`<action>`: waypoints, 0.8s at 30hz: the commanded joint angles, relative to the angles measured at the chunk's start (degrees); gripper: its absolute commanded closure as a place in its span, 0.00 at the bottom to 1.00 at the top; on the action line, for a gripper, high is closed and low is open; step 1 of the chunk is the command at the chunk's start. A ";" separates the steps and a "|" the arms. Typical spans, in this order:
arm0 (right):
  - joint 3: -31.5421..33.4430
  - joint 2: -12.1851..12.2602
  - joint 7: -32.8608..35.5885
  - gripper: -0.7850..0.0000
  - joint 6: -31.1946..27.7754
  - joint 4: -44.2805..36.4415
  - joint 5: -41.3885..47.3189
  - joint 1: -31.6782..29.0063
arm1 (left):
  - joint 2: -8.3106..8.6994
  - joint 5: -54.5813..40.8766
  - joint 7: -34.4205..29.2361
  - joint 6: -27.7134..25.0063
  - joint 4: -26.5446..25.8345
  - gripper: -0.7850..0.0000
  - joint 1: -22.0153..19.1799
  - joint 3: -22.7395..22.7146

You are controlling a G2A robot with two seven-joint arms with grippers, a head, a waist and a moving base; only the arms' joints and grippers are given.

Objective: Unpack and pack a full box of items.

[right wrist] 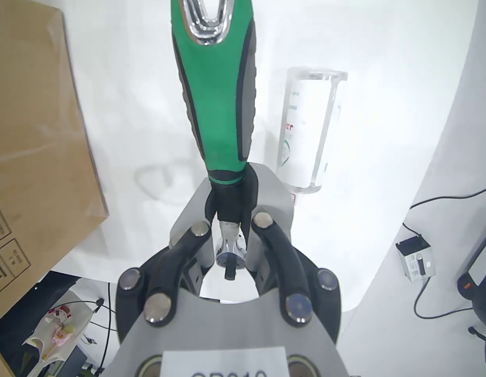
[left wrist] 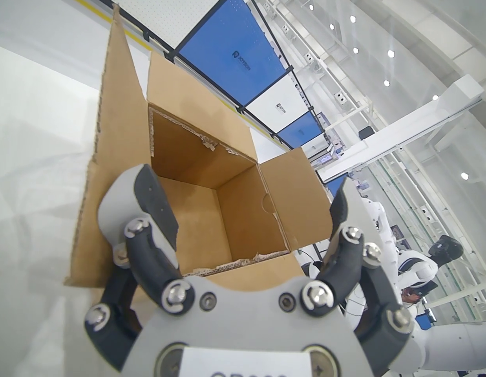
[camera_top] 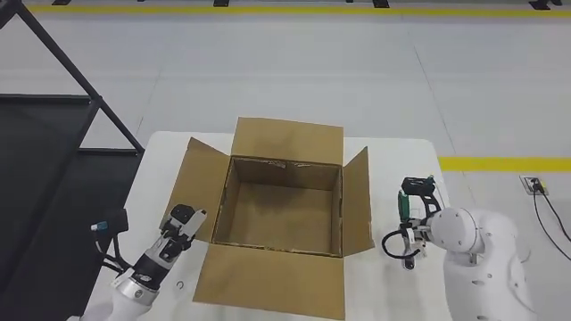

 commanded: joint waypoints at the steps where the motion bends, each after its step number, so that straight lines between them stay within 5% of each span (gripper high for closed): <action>1: -0.87 0.16 0.62 1.00 -0.42 2.02 -0.72 0.61 | 0.00 0.09 0.09 0.11 0.02 0.00 -0.03 0.03; 18: -5.40 1.24 0.63 1.00 -0.12 13.41 -0.85 4.70 | 0.11 -0.30 0.05 -0.36 -0.01 0.00 0.08 -0.30; 20: -5.67 1.37 0.63 0.86 -0.01 13.90 -0.54 4.92 | 0.12 -0.37 0.13 -0.45 -0.05 0.00 0.24 -0.45; 24: -5.98 1.66 0.63 0.73 0.29 14.48 0.00 5.20 | 0.14 -0.46 0.14 -0.55 -0.20 0.00 0.54 -0.62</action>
